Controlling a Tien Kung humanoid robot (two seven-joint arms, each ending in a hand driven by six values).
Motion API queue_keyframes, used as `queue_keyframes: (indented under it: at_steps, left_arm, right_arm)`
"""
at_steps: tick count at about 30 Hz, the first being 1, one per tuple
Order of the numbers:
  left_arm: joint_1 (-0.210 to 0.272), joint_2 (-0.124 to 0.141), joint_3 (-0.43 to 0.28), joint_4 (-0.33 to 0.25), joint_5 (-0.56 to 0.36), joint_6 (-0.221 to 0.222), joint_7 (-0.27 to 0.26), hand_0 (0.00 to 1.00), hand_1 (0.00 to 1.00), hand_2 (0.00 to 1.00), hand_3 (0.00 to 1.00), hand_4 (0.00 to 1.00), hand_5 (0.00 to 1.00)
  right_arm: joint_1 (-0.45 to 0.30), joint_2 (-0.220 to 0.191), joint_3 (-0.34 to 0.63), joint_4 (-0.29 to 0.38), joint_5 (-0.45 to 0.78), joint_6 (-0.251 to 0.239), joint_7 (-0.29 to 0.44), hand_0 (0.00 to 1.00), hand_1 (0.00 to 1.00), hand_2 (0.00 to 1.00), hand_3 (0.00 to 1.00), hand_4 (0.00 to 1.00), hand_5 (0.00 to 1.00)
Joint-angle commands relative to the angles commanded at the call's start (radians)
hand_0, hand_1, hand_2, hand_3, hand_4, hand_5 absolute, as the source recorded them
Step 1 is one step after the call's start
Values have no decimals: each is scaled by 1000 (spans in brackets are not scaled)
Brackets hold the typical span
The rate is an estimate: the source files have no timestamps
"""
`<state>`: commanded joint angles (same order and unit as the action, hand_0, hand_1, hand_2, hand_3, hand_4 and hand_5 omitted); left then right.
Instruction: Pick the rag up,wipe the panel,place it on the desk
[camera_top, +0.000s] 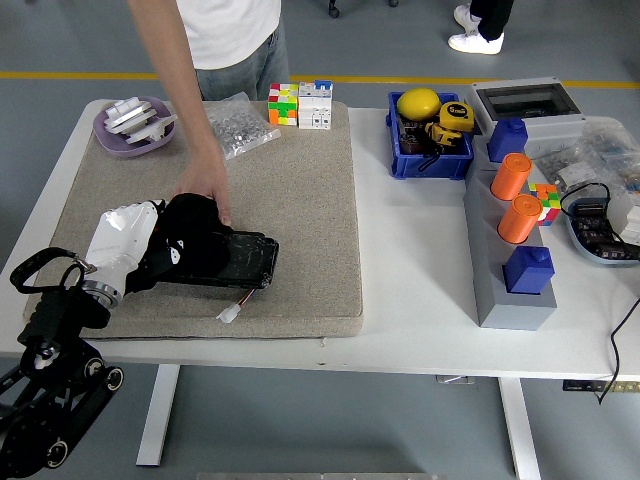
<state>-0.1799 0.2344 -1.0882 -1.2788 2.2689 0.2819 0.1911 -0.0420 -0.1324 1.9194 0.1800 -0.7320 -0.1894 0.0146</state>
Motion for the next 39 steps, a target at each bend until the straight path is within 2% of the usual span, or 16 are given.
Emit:
queue_keyframes:
  at_steps: [8, 21, 39]
  left_arm:
    - [-24, -1, 97, -47, 0, -5, 9, 271, 275, 520, 460, 88, 2]
    - [-37, -3, 195, -78, 0, -11, 16, 271, 275, 520, 460, 83, 2]
    - [-32, -8, 237, -108, 0, -12, 22, 271, 277, 520, 462, 89, 2]
  right_arm:
    - [3, 0, 11, 0, -11, 4, 2, 713, 633, 667, 557, 953, 411]
    - [1, -2, -6, 0, 6, 4, 0, 713, 633, 667, 557, 954, 410]
    - [-3, -5, -8, 0, 5, -1, -3, 712, 634, 668, 557, 954, 409]
